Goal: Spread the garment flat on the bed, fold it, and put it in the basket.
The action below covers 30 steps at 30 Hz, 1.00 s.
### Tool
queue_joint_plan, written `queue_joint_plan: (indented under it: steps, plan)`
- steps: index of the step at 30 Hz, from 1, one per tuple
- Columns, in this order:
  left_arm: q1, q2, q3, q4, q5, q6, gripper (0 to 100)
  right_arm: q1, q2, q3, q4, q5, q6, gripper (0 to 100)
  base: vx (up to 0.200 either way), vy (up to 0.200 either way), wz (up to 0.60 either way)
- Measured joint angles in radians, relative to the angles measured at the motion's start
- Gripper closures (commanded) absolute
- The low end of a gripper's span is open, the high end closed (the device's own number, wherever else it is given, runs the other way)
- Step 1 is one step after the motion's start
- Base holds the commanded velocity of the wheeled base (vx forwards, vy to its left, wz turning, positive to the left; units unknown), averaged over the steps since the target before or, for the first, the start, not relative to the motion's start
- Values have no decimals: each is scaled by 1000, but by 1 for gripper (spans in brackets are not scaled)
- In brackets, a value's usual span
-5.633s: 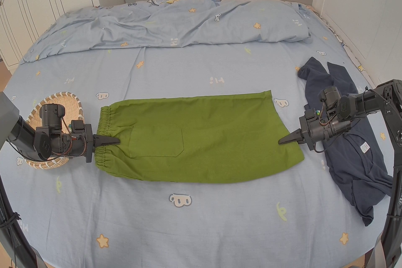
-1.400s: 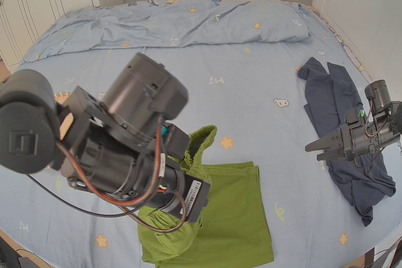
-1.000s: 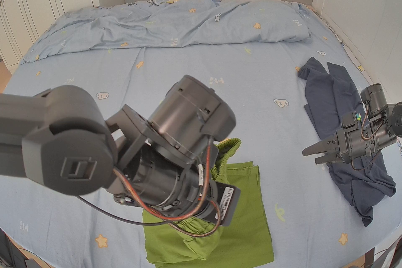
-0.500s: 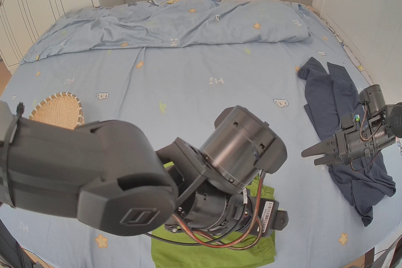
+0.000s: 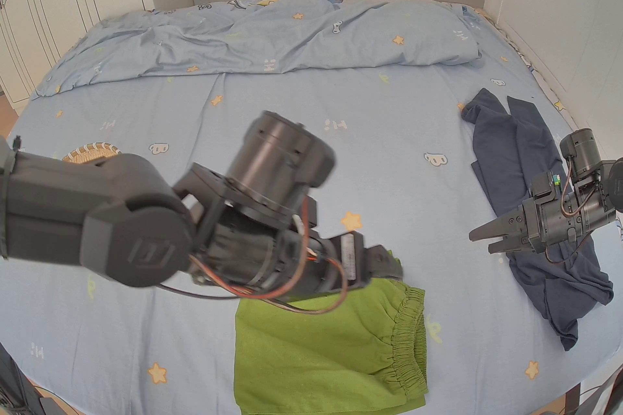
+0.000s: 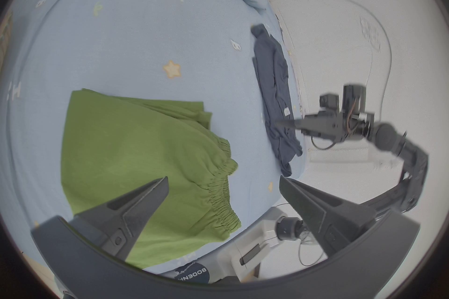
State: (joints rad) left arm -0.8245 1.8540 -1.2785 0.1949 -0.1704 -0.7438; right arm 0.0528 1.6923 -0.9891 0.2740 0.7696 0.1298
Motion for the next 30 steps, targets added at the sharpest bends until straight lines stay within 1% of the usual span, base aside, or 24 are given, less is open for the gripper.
queue_joint_plan:
  steps: [5,8,10,12,16,20,23,25,30]
  plan:
    - [178,-77,118,-25,-238,29,0,1,-27,4,1,5,1,0,0,0,0]
    - [277,-111,232,-72,-334,81,0,1,-43,7,2,7,1,0,0,0,0]
    - [349,-130,328,-140,-388,133,0,5,-56,9,2,7,2,0,0,0,0]
    - [405,-137,422,-221,-423,183,0,9,-67,12,2,8,2,0,0,0,0]
    - [495,-119,601,-441,-472,272,0,18,-87,19,2,8,3,0,0,0,0]
    - [554,-62,709,-590,-508,330,0,33,-104,28,1,8,3,0,0,0,0]
    - [578,-24,748,-613,-523,347,0,43,-116,34,1,8,4,0,0,0,0]
    - [579,-6,760,-615,-525,347,0,47,-121,35,1,8,4,0,0,0,0]
    - [530,27,768,-619,-530,338,0,50,-126,39,0,7,3,0,0,0,0]
